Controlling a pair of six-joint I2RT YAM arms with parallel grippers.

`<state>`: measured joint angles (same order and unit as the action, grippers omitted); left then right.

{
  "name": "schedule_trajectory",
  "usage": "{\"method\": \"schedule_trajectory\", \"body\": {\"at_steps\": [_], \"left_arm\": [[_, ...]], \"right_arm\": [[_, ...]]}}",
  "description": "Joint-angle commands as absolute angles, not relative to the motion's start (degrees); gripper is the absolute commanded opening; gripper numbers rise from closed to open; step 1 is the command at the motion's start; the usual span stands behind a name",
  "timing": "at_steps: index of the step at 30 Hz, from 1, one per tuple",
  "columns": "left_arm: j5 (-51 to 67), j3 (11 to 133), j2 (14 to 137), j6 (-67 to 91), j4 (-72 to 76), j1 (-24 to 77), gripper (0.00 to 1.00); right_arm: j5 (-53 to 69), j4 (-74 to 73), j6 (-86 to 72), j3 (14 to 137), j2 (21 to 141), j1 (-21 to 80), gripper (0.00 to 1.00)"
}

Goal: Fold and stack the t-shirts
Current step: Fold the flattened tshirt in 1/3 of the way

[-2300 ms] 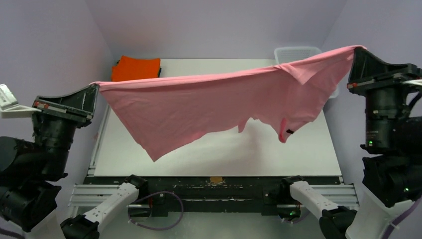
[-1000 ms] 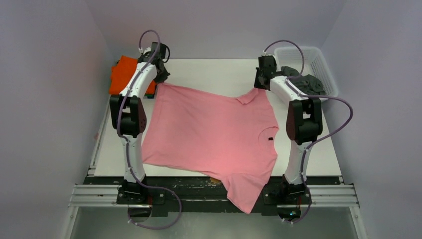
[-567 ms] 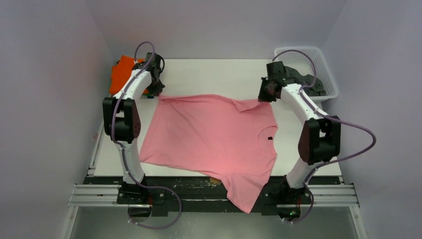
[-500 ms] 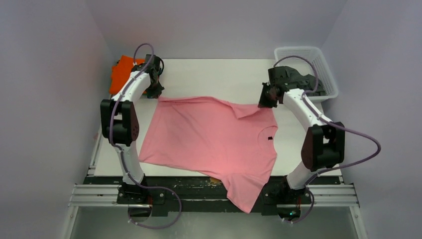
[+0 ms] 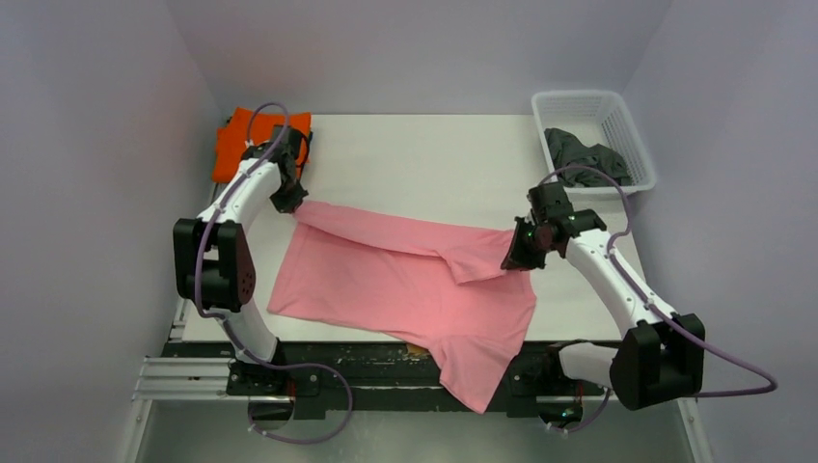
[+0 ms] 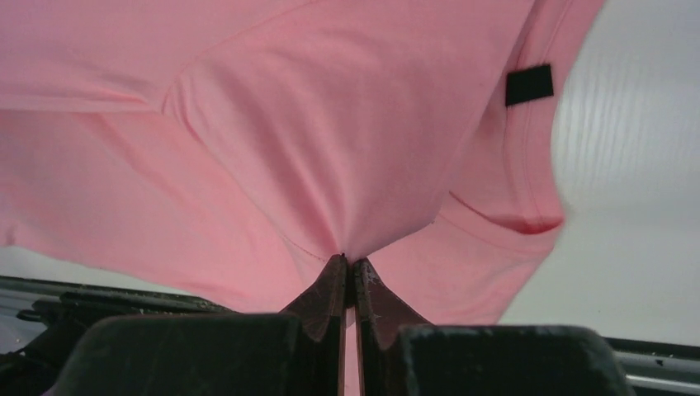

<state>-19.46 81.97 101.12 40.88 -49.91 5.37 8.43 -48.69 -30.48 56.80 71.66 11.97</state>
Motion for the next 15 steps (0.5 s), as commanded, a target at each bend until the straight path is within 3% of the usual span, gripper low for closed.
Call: {"method": "schedule_trajectory", "body": {"at_steps": [1,4,5,6,8,10,13,15], "left_arm": [[-22.31,83.01,100.26,40.79,-51.95,3.82,0.00],[-22.81,84.00,100.79,41.28,-54.70,3.52,0.00],[-23.17,84.02,100.74,41.47,-55.40,3.52,0.06],[-23.65,83.83,100.58,41.64,-55.77,3.52,0.20],[-24.31,83.78,100.17,41.82,-56.25,3.44,0.50],[-24.30,85.06,100.19,41.89,-57.56,3.44,0.68],[-20.85,86.99,100.09,41.76,-58.27,3.50,0.75],[-14.33,86.55,99.43,41.03,-55.67,3.56,0.79]], "right_arm": [[12.55,-49.63,-33.90,49.22,68.66,12.68,0.02],[15.10,-47.66,-32.98,45.34,68.00,13.74,0.10],[15.35,-47.58,-32.23,44.72,67.84,14.24,0.15],[15.37,-47.51,-31.38,44.44,67.59,14.58,0.21],[14.72,-48.06,-29.31,44.85,67.23,14.67,0.43],[12.86,-49.08,-27.64,46.89,67.71,14.65,0.62],[10.87,-48.42,-27.50,49.91,69.11,14.58,0.82],[9.78,-46.21,-27.72,51.60,70.49,14.55,0.87]]}}
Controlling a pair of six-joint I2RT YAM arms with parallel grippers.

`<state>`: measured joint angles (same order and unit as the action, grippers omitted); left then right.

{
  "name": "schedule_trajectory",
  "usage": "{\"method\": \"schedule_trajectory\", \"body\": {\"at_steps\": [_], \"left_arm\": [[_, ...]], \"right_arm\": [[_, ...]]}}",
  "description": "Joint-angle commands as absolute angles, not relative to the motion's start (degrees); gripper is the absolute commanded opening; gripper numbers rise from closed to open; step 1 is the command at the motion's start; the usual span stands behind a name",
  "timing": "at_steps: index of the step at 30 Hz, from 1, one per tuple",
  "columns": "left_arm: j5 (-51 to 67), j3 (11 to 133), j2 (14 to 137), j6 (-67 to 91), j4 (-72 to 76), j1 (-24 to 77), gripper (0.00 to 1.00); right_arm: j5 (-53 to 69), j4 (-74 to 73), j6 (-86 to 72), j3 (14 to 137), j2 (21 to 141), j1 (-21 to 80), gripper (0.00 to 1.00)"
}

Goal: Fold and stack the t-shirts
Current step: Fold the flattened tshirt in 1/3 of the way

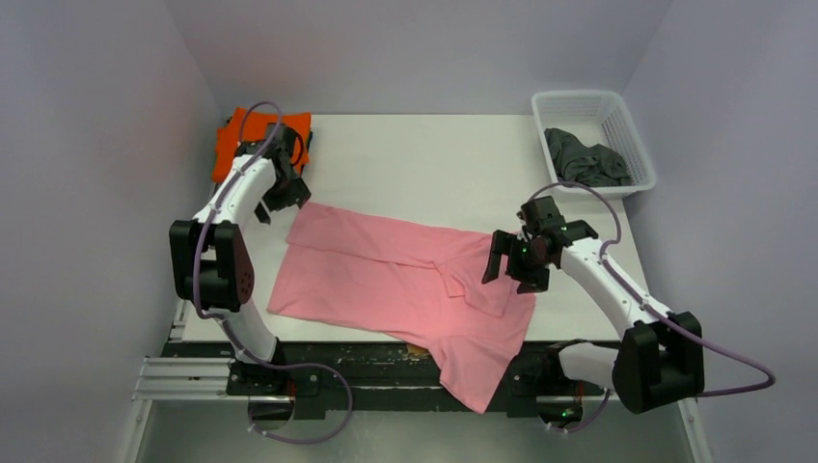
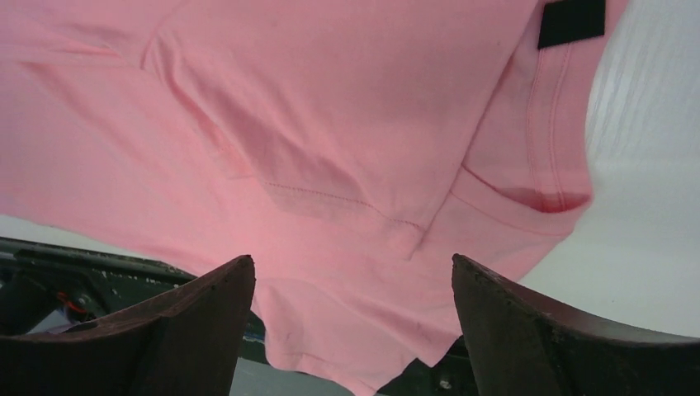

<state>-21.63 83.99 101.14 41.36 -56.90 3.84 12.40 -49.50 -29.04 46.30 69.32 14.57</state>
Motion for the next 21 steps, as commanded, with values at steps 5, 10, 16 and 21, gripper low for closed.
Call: {"method": "schedule_trajectory", "body": {"at_steps": [5,10,16,21], "left_arm": [[0.38,82.20,99.95,40.82,-46.33,5.51,0.86],[5.61,82.26,105.55,42.51,-43.77,7.69,0.86],[5.87,84.23,110.68,44.08,-44.68,8.48,0.86],[1.48,85.82,114.03,50.38,-47.57,11.08,0.86]], "right_arm": [[9.30,-29.98,-32.23,52.80,77.72,14.58,0.88],[6.74,-20.80,-34.69,55.96,89.63,14.40,0.88],[1.65,-21.22,-34.57,60.66,99.92,11.75,0.88],[1.86,-21.73,-34.24,66.35,106.52,10.31,0.87]]}}
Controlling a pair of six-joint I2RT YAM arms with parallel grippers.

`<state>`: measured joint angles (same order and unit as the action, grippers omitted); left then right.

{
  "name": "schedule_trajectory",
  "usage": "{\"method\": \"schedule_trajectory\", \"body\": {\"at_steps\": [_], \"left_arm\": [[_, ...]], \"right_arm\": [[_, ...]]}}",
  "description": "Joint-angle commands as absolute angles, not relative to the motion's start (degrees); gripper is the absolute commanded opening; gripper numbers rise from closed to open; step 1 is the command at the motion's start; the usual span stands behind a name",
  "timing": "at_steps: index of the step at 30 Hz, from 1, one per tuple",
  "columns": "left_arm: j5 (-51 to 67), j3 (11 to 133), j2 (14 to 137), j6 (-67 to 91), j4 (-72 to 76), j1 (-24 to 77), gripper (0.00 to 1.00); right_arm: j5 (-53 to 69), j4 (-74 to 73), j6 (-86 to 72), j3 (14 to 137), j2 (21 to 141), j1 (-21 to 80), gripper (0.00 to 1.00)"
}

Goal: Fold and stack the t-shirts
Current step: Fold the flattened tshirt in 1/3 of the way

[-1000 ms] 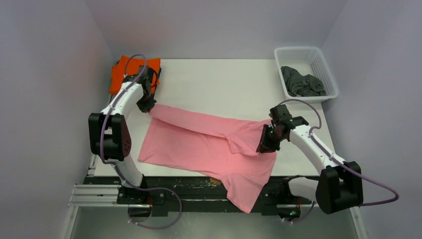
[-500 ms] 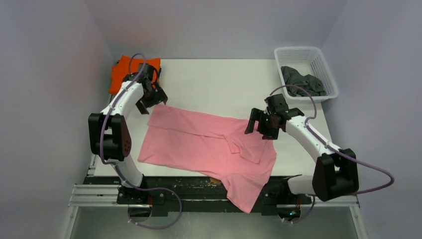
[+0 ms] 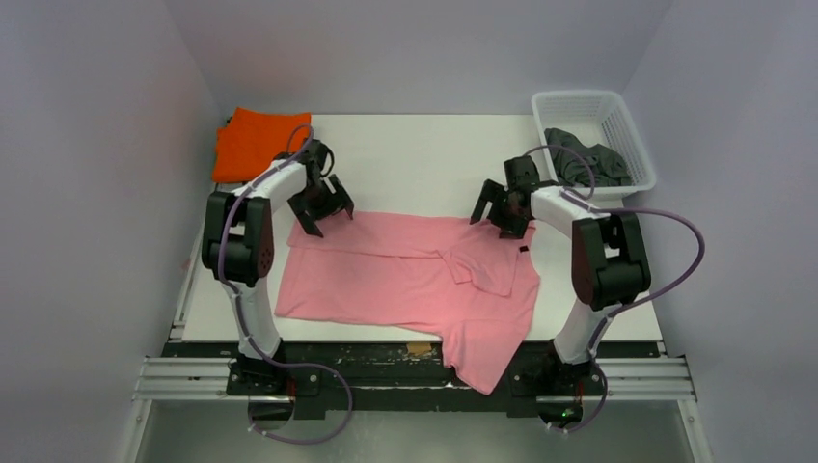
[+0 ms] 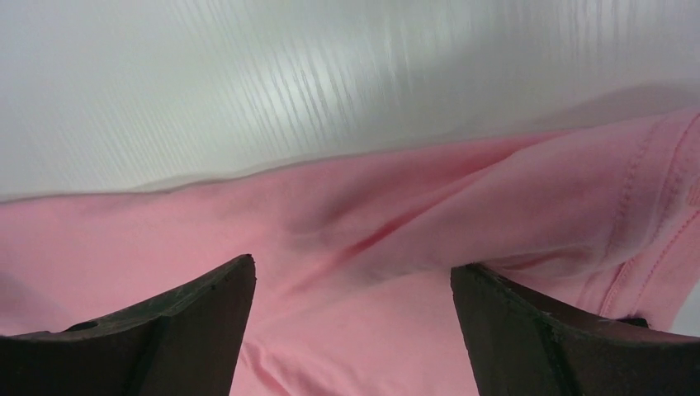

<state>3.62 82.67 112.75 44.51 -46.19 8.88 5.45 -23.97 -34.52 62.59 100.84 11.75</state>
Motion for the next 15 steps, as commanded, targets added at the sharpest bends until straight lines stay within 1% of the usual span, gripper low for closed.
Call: {"method": "schedule_trajectory", "body": {"at_steps": [1,6,11,15], "left_arm": [[1.38,86.11,114.66,51.59,-47.07,11.57,0.86],[1.05,91.16,119.52,56.05,-46.67,11.80,0.86],[0.97,101.81,127.09,56.52,-49.59,11.61,0.86],[1.71,108.04,131.88,56.90,-51.18,11.43,0.86]], "right_arm": [[2.21,-21.91,-34.26,67.61,107.81,10.17,0.87],[1.65,-24.20,-34.00,76.05,114.84,8.70,0.87],[2.26,-26.11,-32.83,85.47,121.16,5.60,0.86],[2.15,-27.63,-32.34,93.24,125.96,4.22,0.86]]}}
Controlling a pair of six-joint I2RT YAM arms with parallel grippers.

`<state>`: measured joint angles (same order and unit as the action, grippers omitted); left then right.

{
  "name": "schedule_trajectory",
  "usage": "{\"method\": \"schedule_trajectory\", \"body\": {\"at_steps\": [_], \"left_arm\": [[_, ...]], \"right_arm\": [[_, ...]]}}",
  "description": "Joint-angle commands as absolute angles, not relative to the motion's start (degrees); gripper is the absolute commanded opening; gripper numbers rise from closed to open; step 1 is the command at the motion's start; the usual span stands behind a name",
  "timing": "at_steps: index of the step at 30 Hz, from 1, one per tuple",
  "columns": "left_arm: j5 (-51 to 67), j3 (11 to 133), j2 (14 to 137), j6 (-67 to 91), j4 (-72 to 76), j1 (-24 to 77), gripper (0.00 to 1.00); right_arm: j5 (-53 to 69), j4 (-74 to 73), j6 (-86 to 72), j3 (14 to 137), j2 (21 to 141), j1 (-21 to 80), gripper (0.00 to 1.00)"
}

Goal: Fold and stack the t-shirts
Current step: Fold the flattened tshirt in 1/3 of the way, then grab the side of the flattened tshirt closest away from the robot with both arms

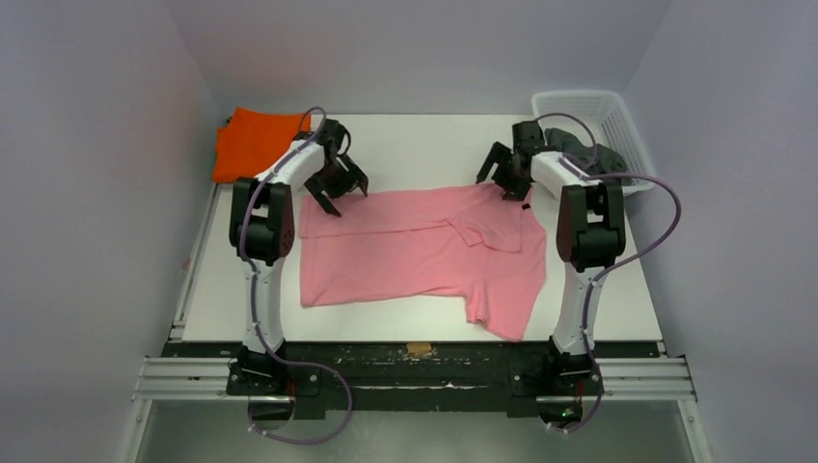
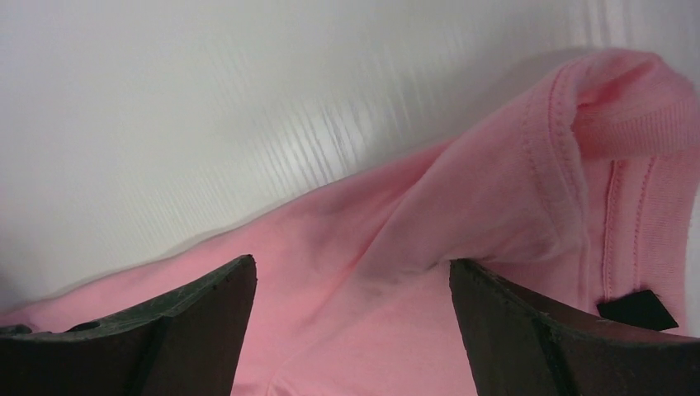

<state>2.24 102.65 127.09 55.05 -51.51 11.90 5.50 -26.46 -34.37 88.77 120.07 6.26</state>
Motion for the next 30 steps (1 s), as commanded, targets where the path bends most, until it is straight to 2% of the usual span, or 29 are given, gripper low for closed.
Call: {"method": "schedule_trajectory", "body": {"at_steps": [1,7,12,15,23,30], "left_arm": [[1.04,109.55,132.56,56.86,-51.79,11.43,0.86],[0.46,113.83,133.33,56.67,-49.51,10.50,0.86],[-3.38,113.24,125.37,53.90,-51.31,11.28,0.87],[-7.48,103.76,113.22,53.10,-51.31,12.38,0.87],[-11.66,63.10,81.27,57.59,-51.49,13.35,0.85],[-10.67,41.50,65.44,65.20,-49.81,13.54,0.70]], "right_arm": [[2.26,-27.56,-32.34,94.40,127.16,3.96,0.86],[3.33,-28.91,-29.27,101.80,129.09,3.14,0.86],[2.72,-30.39,-25.31,99.48,119.98,3.27,0.86],[2.58,-28.18,-25.25,89.57,109.36,3.82,0.87],[2.70,-24.51,-31.58,58.22,80.63,4.73,0.87],[1.36,-28.52,-31.96,41.97,64.65,4.87,0.86]]}}
